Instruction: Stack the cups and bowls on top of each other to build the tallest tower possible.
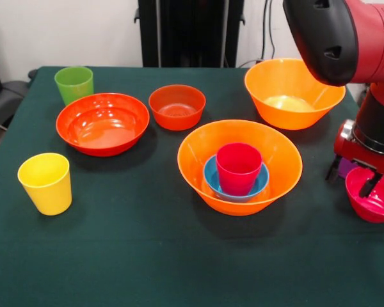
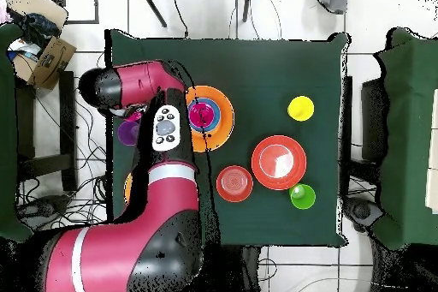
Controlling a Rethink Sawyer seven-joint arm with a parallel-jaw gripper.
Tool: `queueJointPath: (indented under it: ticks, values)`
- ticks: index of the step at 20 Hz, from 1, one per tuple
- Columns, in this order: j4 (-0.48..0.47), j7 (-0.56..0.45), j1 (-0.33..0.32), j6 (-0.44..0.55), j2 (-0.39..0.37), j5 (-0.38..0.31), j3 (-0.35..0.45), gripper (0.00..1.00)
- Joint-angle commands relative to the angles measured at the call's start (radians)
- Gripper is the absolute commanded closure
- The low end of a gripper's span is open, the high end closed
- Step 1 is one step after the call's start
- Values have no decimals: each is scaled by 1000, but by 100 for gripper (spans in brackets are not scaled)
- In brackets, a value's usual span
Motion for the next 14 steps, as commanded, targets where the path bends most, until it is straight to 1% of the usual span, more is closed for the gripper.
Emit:
queueJointPath:
  ticks: [1,6,10,14]
  values:
    - [25,-197,-35,-53,17,-79,80,0]
    - [90,-259,-68,-103,2,-86,127,0]
    - [120,-304,-99,-132,4,-92,169,0]
    - [195,-346,-141,-160,-9,-85,230,0]
